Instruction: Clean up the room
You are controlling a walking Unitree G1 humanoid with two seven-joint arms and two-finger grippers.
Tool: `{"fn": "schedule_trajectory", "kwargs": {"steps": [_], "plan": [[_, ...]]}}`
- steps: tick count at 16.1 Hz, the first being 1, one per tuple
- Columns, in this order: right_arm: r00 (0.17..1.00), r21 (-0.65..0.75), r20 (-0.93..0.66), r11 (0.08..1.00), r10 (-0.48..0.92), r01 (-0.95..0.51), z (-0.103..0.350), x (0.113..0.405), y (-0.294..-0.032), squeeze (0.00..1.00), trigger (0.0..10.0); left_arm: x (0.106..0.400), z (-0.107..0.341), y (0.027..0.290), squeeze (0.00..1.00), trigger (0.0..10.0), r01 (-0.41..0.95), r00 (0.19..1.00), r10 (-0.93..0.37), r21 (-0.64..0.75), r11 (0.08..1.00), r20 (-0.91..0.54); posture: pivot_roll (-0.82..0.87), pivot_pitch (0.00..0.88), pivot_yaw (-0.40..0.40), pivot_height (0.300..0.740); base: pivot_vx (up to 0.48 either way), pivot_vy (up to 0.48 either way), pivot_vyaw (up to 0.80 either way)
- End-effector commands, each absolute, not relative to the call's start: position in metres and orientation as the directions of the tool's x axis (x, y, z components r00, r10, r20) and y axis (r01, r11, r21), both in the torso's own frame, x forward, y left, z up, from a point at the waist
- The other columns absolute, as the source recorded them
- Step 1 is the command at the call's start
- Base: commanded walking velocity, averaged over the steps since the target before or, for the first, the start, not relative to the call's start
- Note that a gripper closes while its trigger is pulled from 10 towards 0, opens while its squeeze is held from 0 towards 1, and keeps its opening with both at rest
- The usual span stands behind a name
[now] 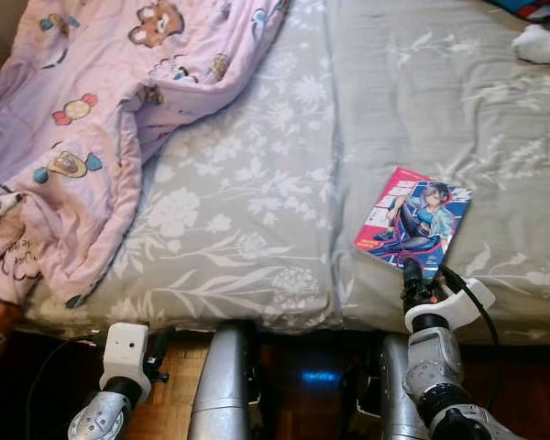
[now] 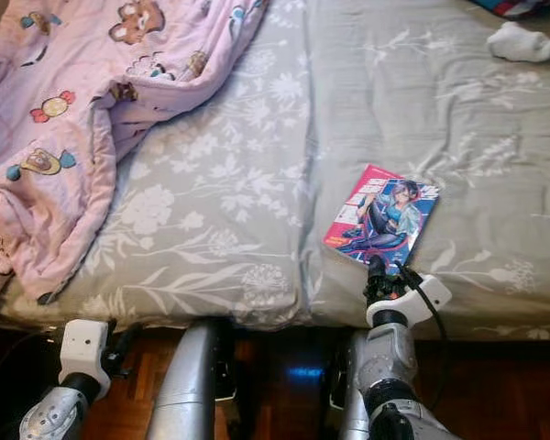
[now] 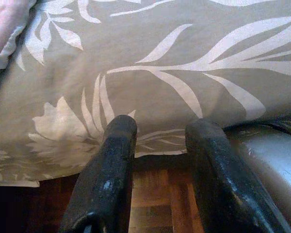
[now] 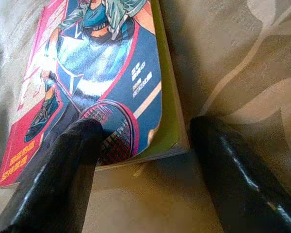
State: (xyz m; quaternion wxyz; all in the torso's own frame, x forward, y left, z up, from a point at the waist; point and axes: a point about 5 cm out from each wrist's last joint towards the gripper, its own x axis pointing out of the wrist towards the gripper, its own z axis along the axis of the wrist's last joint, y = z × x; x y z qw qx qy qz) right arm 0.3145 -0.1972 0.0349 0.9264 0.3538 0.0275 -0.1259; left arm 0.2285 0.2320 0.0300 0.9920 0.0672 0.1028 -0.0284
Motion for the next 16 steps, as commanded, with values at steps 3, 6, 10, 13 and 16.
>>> {"fn": "schedule_trajectory", "kwargs": {"steps": [3, 6, 10, 13, 16], "plan": [[0.952, 0.669, -0.247, 0.680, -0.181, 0.302, 0.015, 0.304, -0.186, 0.00, 10.0, 0.216, 0.025, 0.241, 0.00, 10.0, 0.058, 0.967, -0.021, 0.142, 0.988, -0.252, 0.33, 0.403, 0.154, 0.575, 0.000, 0.000, 0.00], [0.955, 0.723, -0.248, 0.626, -0.161, 0.293, 0.017, 0.308, -0.182, 0.00, 10.0, 0.213, 0.027, 0.243, 0.00, 10.0, 0.052, 0.968, -0.015, 0.143, 0.988, -0.252, 0.34, 0.413, 0.159, 0.575, 0.000, 0.000, 0.00], [0.979, 0.859, -0.199, 0.473, -0.045, 0.196, 0.020, 0.314, -0.163, 0.00, 10.0, 0.212, 0.030, 0.245, 0.00, 10.0, 0.051, 0.967, -0.012, 0.149, 0.988, -0.253, 0.35, 0.418, 0.167, 0.575, 0.000, 0.000, 0.00], [0.984, 0.877, -0.179, 0.457, 0.020, 0.151, 0.019, 0.312, -0.153, 0.00, 10.0, 0.211, 0.030, 0.245, 0.00, 10.0, 0.054, 0.967, -0.014, 0.150, 0.987, -0.256, 0.35, 0.414, 0.169, 0.575, 0.000, 0.000, 0.00], [0.981, 0.889, -0.178, 0.440, 0.079, 0.126, 0.014, 0.309, -0.146, 0.00, 10.0, 0.210, 0.029, 0.245, 0.00, 10.0, 0.057, 0.964, -0.015, 0.151, 0.987, -0.265, 0.36, 0.402, 0.172, 0.575, 0.000, 0.000, 0.00]]}}
